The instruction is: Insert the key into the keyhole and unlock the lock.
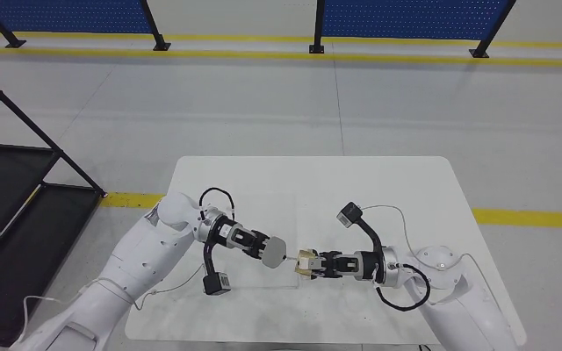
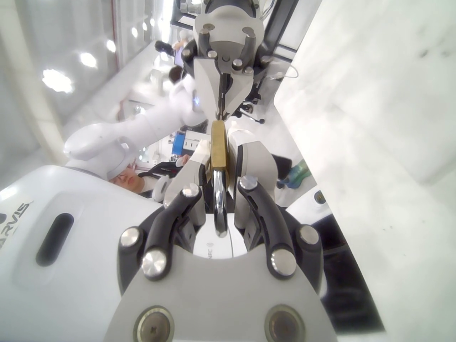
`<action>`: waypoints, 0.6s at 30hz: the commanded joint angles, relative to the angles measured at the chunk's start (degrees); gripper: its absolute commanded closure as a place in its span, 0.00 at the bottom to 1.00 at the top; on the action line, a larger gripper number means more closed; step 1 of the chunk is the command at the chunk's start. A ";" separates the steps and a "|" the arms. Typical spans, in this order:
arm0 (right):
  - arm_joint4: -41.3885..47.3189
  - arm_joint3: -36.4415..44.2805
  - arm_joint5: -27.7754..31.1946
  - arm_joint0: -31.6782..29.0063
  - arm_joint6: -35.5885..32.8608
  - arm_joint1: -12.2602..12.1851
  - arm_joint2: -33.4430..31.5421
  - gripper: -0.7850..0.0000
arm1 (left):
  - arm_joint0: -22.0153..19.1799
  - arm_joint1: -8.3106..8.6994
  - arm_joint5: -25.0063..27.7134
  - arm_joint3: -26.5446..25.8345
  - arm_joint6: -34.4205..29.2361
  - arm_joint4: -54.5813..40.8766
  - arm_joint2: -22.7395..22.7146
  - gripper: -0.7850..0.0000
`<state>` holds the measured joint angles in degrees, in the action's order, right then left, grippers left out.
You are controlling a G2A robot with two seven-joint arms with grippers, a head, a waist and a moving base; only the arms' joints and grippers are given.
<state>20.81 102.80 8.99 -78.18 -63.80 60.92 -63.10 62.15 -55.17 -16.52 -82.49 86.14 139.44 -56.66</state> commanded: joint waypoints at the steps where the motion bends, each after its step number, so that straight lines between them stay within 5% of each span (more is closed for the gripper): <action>1: 0.13 0.01 0.12 -0.02 0.13 -0.02 0.01 1.00 | -0.06 0.01 -0.08 0.04 -0.06 0.08 0.04 1.00; 18: 0.33 0.17 0.01 0.03 0.05 -0.35 0.30 1.00 | -0.63 -0.08 -0.56 0.65 -0.11 -0.28 0.89 1.00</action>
<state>21.12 102.97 9.00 -78.16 -63.78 60.58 -62.82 61.53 -55.25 -17.09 -81.86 86.03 139.23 -55.81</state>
